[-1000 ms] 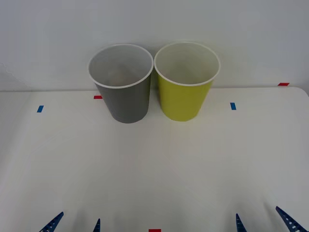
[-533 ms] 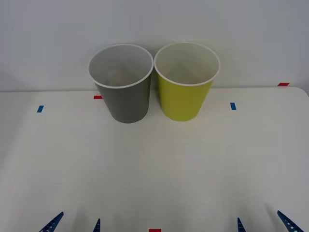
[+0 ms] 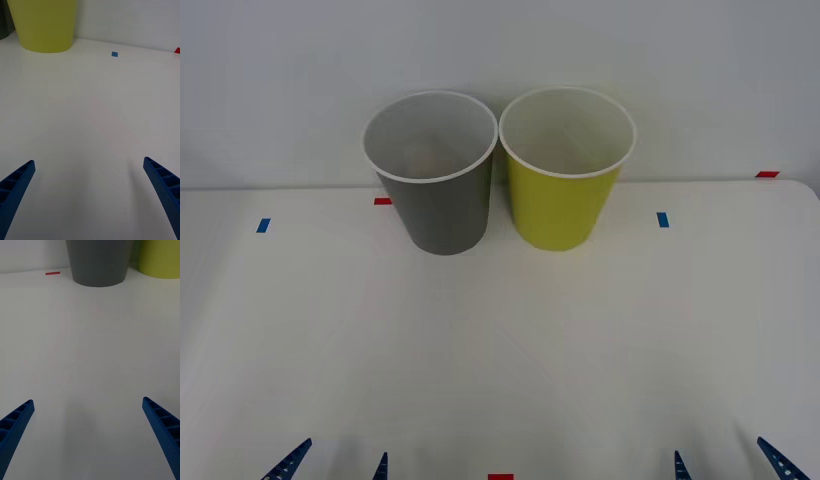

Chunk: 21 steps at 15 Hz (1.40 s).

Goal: Put cans in the gray bin and PET bottles in the light green bin.

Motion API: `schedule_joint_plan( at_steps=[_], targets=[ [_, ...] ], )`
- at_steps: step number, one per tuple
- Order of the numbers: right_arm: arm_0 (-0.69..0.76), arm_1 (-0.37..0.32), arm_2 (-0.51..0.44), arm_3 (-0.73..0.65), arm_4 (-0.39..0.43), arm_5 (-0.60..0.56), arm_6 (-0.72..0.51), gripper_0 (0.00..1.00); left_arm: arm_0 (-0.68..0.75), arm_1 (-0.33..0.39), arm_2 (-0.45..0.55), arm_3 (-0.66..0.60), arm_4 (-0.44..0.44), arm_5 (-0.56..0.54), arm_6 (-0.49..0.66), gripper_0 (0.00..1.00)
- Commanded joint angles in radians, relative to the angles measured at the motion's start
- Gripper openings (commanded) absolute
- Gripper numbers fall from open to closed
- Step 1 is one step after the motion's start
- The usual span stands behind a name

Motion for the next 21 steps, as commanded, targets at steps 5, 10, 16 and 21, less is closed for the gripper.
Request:
schedule_joint_plan(
  at_steps=[5, 10, 16, 21],
  targets=[
    [0.000, 0.000, 0.000, 0.000, 0.000, 0.000, 0.000, 1.00, 0.000, 0.000, 0.000, 0.000, 0.000, 0.000, 0.000, 1.00],
    [0.000, 0.000, 0.000, 0.000, 0.000, 0.000, 0.000, 1.00, 0.000, 0.000, 0.000, 0.000, 0.000, 0.000, 0.000, 1.00],
    [0.000, 0.000, 0.000, 0.000, 0.000, 0.000, 0.000, 1.00, 0.000, 0.000, 0.000, 0.000, 0.000, 0.000, 0.000, 1.00],
    [0.000, 0.000, 0.000, 0.000, 0.000, 0.000, 0.000, 1.00, 0.000, 0.000, 0.000, 0.000, 0.000, 0.000, 0.000, 1.00]
  ],
)
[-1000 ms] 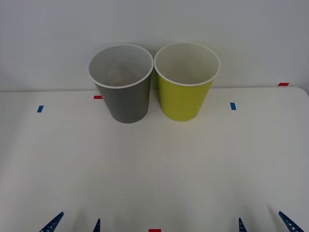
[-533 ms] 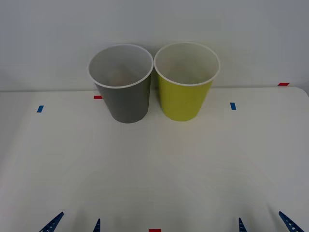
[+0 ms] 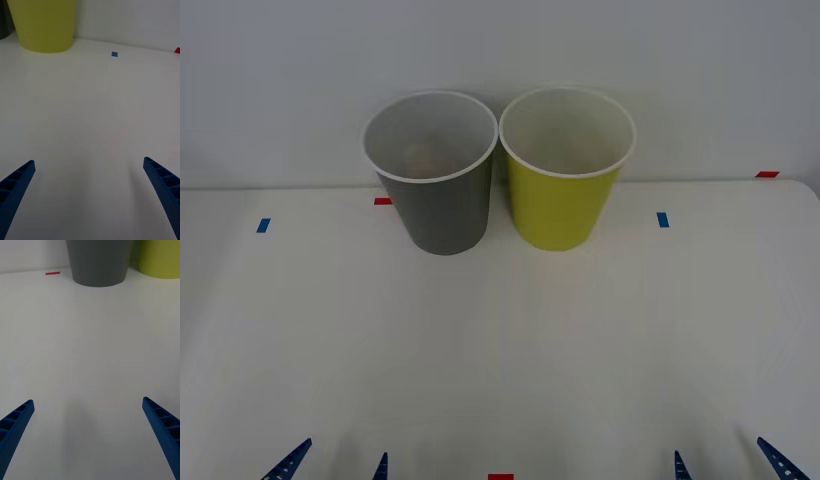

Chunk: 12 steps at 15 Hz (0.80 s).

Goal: Put cans in the gray bin and PET bottles in the light green bin.

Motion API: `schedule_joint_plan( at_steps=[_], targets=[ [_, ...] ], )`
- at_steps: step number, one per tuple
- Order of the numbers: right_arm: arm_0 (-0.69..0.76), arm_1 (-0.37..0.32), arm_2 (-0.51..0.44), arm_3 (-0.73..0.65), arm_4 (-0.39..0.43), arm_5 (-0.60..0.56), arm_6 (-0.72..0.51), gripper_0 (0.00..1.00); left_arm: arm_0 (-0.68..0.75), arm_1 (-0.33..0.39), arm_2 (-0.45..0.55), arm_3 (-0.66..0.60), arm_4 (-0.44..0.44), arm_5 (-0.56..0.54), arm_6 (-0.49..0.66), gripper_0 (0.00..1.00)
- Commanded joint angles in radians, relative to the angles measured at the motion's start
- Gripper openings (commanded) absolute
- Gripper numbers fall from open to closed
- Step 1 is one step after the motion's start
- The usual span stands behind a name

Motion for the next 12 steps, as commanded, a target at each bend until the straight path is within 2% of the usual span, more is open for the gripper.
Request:
schedule_joint_plan(
  at_steps=[1, 12],
  targets=[
    [0.000, 0.000, 0.000, 0.000, 0.000, 0.000, 0.000, 1.00, 0.000, 0.000, 0.000, 0.000, 0.000, 0.000, 0.000, 1.00],
    [0.000, 0.000, 0.000, 0.000, 0.000, 0.000, 0.000, 1.00, 0.000, 0.000, 0.000, 0.000, 0.000, 0.000, 0.000, 1.00]
  ],
)
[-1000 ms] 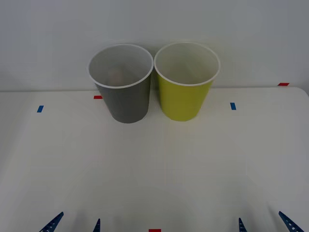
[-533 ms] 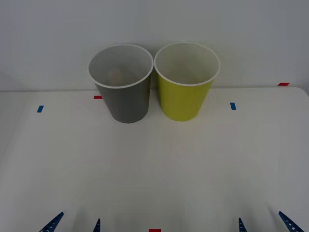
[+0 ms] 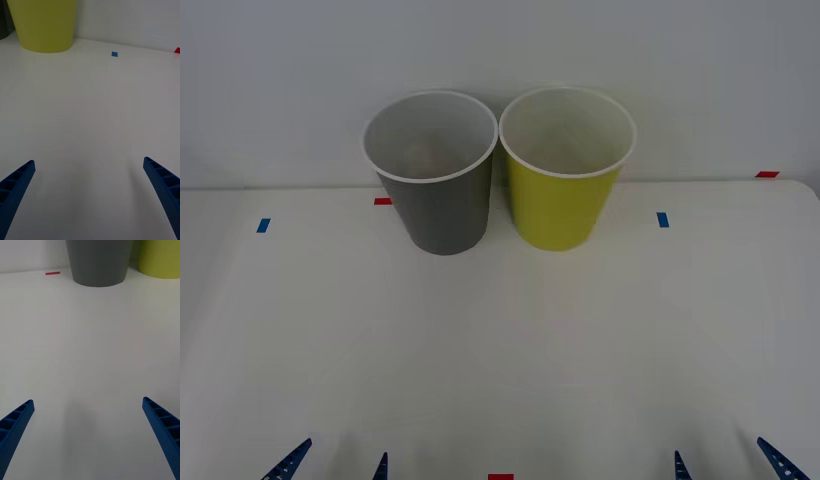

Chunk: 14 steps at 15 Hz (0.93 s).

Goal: Put cans in the gray bin and PET bottles in the light green bin.

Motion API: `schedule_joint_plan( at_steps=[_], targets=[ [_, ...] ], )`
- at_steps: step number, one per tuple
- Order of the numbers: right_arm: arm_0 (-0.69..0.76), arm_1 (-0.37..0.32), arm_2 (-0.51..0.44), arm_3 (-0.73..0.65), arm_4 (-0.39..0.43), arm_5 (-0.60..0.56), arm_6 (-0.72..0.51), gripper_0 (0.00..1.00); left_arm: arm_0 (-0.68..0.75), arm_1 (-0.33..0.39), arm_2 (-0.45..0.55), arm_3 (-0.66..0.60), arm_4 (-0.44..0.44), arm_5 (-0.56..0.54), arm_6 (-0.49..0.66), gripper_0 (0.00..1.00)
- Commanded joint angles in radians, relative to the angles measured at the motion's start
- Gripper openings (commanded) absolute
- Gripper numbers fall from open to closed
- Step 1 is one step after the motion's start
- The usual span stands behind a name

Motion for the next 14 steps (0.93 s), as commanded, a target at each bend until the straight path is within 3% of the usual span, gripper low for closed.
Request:
schedule_joint_plan(
  at_steps=[1, 14],
  targets=[
    [0.000, 0.000, 0.000, 0.000, 0.000, 0.000, 0.000, 1.00, 0.000, 0.000, 0.000, 0.000, 0.000, 0.000, 0.000, 1.00],
    [0.000, 0.000, 0.000, 0.000, 0.000, 0.000, 0.000, 1.00, 0.000, 0.000, 0.000, 0.000, 0.000, 0.000, 0.000, 1.00]
  ],
)
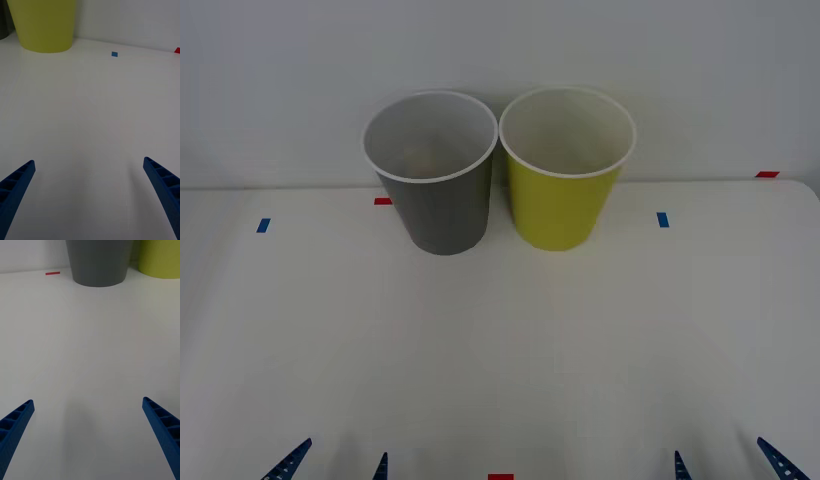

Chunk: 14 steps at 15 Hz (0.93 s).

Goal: Put cans in the gray bin and PET bottles in the light green bin.

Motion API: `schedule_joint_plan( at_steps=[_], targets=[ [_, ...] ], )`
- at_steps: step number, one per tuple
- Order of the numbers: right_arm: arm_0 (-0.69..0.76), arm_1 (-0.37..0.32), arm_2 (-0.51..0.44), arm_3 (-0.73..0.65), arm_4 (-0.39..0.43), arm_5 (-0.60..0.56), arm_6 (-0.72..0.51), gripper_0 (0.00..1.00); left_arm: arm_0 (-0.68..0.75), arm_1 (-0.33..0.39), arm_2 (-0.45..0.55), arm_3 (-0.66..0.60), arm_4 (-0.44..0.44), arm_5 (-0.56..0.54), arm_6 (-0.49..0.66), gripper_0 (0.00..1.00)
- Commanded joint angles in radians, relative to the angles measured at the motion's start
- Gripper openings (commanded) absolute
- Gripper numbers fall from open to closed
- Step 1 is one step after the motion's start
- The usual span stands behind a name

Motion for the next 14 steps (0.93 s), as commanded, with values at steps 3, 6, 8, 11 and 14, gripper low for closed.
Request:
schedule_joint_plan(
  at_steps=[3, 6, 8, 11, 14],
  targets=[
    [0.000, 0.000, 0.000, 0.000, 0.000, 0.000, 0.000, 1.00, 0.000, 0.000, 0.000, 0.000, 0.000, 0.000, 0.000, 1.00],
    [0.000, 0.000, 0.000, 0.000, 0.000, 0.000, 0.000, 1.00, 0.000, 0.000, 0.000, 0.000, 0.000, 0.000, 0.000, 1.00],
    [0.000, 0.000, 0.000, 0.000, 0.000, 0.000, 0.000, 1.00, 0.000, 0.000, 0.000, 0.000, 0.000, 0.000, 0.000, 1.00],
    [0.000, 0.000, 0.000, 0.000, 0.000, 0.000, 0.000, 1.00, 0.000, 0.000, 0.000, 0.000, 0.000, 0.000, 0.000, 1.00],
    [0.000, 0.000, 0.000, 0.000, 0.000, 0.000, 0.000, 1.00, 0.000, 0.000, 0.000, 0.000, 0.000, 0.000, 0.000, 1.00]
  ],
)
